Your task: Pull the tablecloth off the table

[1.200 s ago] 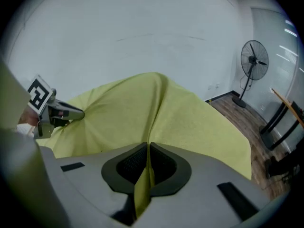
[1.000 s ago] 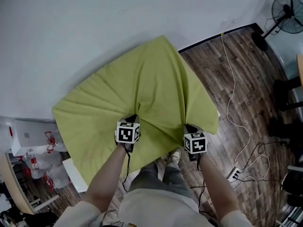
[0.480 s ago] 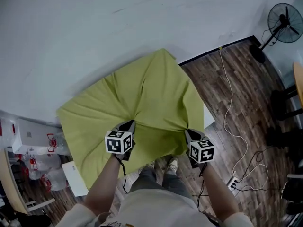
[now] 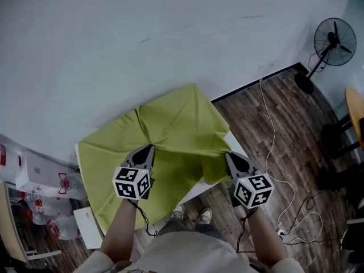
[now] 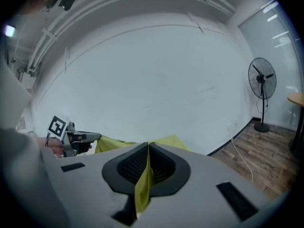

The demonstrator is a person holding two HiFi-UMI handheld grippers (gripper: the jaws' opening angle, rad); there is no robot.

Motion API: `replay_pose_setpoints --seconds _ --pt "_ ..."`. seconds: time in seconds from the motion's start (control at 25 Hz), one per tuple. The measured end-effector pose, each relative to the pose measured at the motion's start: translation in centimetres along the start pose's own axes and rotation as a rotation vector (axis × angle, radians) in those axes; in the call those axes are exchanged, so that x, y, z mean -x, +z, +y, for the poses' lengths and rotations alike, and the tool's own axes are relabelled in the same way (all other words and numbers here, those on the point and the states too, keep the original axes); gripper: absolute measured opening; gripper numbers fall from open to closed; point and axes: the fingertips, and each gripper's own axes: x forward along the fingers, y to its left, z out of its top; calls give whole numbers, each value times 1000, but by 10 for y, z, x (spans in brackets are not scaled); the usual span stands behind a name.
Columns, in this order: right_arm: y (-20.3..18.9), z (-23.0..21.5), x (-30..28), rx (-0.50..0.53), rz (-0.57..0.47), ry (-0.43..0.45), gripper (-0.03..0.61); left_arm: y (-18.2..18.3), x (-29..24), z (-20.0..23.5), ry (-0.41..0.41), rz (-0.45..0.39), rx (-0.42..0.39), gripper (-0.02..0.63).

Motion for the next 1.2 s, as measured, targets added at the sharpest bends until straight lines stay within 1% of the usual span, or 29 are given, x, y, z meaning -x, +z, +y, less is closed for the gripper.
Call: replay_pose_setpoints --seconds 0.16,0.32,0.4,0.56,0.72,0.8,0.88,1.04,1.2 --pt "63 4 21 88 -126 -18 35 63 10 -11 -17 -82 -68 20" --pt "116 9 54 107 -243 -18 35 121 31 -34 -47 -193 -114 20" --pt "140 13 73 118 -299 -7 35 147 44 -46 -65 -243 -149 20" --pt "178 26 104 156 -387 15 35 188 69 -62 -92 -325 -211 20" --pt "208 42 136 181 -471 28 35 216 95 -76 -99 -393 -269 20" --pt "224 45 151 175 -516 19 35 230 107 -85 -121 -435 -270 20" --pt "236 45 162 174 -539 4 35 241 115 -93 -146 -457 -265 20" --pt "246 48 175 225 -542 -17 35 247 118 -101 -147 -469 -286 20" --pt "240 43 170 236 -520 -33 35 239 104 -99 -148 -440 -282 20"
